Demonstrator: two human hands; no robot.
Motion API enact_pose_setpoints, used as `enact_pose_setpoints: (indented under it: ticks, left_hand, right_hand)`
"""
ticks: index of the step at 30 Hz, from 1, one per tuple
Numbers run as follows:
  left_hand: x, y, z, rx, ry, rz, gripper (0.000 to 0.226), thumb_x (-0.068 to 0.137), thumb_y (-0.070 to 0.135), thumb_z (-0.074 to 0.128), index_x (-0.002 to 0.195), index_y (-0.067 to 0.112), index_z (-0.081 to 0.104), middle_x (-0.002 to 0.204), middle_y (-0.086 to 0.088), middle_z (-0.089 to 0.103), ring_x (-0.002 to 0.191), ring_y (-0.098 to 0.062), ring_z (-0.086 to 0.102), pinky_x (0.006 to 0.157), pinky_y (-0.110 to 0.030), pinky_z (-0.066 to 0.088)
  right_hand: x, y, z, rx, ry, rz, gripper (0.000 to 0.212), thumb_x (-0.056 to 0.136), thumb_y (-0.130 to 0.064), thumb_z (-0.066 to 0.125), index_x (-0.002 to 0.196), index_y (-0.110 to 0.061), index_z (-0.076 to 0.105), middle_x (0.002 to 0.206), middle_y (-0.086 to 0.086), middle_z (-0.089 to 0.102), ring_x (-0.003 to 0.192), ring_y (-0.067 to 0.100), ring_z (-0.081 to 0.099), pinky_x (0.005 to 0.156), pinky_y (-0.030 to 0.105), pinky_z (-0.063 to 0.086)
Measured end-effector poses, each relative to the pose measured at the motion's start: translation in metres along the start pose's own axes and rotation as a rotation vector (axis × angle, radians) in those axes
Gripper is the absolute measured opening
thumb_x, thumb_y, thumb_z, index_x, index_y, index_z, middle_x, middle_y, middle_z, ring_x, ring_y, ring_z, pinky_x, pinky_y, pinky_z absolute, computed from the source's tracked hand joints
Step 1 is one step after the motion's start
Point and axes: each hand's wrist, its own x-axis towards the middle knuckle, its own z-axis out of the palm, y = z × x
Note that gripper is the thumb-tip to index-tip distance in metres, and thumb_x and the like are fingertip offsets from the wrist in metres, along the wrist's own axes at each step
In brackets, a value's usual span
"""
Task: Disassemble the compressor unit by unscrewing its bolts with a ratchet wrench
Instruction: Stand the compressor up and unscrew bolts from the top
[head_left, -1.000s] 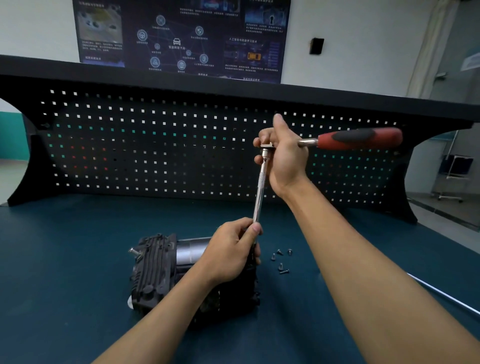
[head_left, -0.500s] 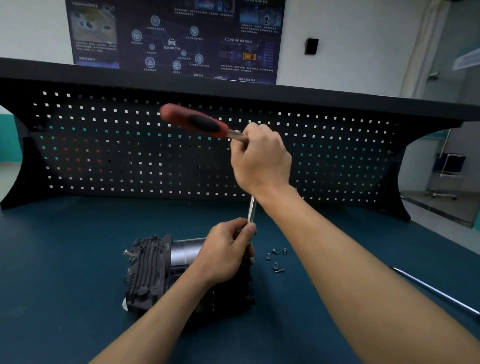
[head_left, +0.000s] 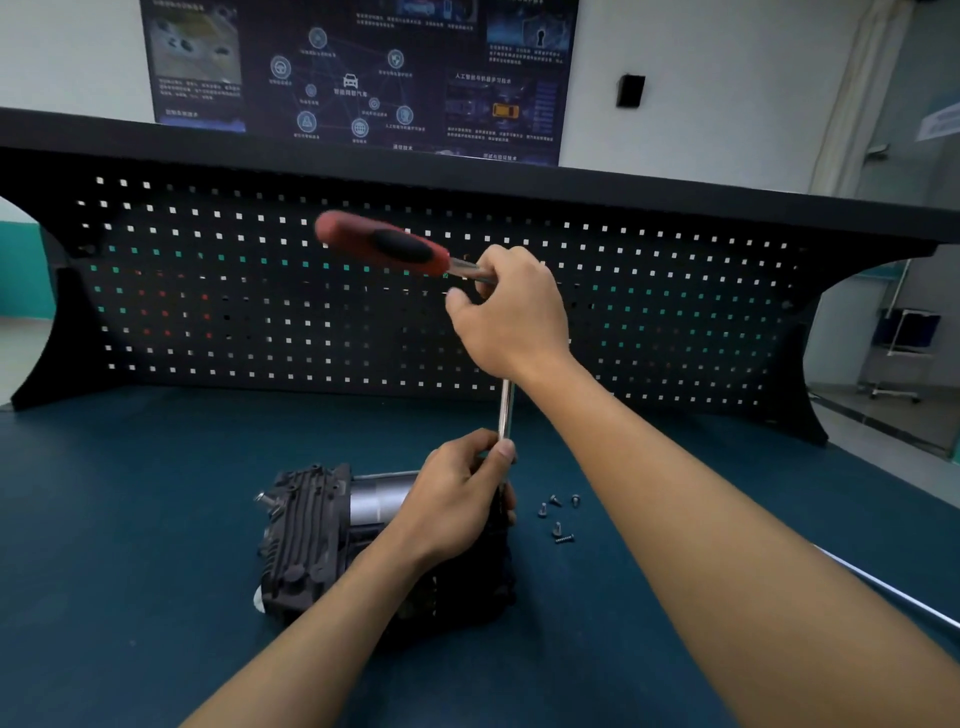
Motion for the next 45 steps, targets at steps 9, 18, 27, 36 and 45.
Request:
enact_pose_setpoints:
  ticks: [9, 18, 27, 36, 45]
  left_hand:
    - [-0.003, -0.001, -0.002, -0.017, -0.047, 0.054, 0.029, 0.106, 0.041, 0.036, 0.102, 0.023, 0.058, 0.074, -0.007, 0.071, 0.072, -0.02, 0.071, 0.068, -0.031, 0.055]
    - [-0.002, 0.002, 0.0, 0.018, -0.03, 0.041, 0.033, 0.104, 0.039, 0.04, 0.091, 0.012, 0.055, 0.072, -0.008, 0.071, 0.067, -0.021, 0.07, 0.064, -0.026, 0.053]
    - [0.0, 0.005, 0.001, 0.093, 0.005, 0.032, 0.039, 0.104, 0.038, 0.043, 0.086, 0.006, 0.055, 0.069, -0.008, 0.071, 0.059, -0.014, 0.068, 0.055, -0.016, 0.045]
    - [-0.004, 0.01, 0.001, 0.121, 0.029, 0.045, 0.04, 0.104, 0.041, 0.04, 0.083, 0.01, 0.054, 0.067, -0.004, 0.072, 0.064, -0.017, 0.071, 0.063, -0.027, 0.052]
    - [-0.004, 0.012, 0.002, 0.118, 0.052, 0.103, 0.051, 0.098, 0.009, 0.044, 0.052, 0.029, 0.045, 0.045, 0.013, 0.054, 0.041, 0.002, 0.048, 0.046, -0.009, 0.033]
  right_hand:
    - [-0.002, -0.007, -0.015, 1.2, -0.252, 0.228, 0.043, 0.09, -0.039, 0.057, 0.05, -0.025, 0.051, 0.068, -0.006, 0.051, 0.076, 0.011, 0.055, 0.061, 0.025, 0.039]
    - [0.001, 0.006, -0.023, 1.676, -0.367, 0.403, 0.06, 0.1, -0.044, 0.046, 0.046, -0.02, 0.032, 0.062, -0.003, 0.044, 0.069, 0.018, 0.052, 0.053, 0.024, 0.029]
    - [-0.001, -0.002, -0.02, 1.27, -0.164, 0.335, 0.047, 0.101, -0.028, 0.048, 0.054, -0.02, 0.046, 0.067, -0.004, 0.05, 0.073, 0.014, 0.055, 0.056, 0.025, 0.037]
    - [-0.01, -0.015, 0.006, 0.809, 0.06, -0.003, 0.047, 0.085, 0.008, 0.061, 0.057, -0.022, 0.038, 0.052, -0.015, 0.041, 0.05, 0.004, 0.041, 0.063, 0.025, 0.046]
    - [-0.028, -0.03, 0.018, -0.256, 0.235, -0.179, 0.017, 0.077, -0.013, 0.061, 0.093, -0.015, 0.057, 0.096, 0.001, 0.053, 0.084, 0.022, 0.045, 0.064, 0.033, 0.039]
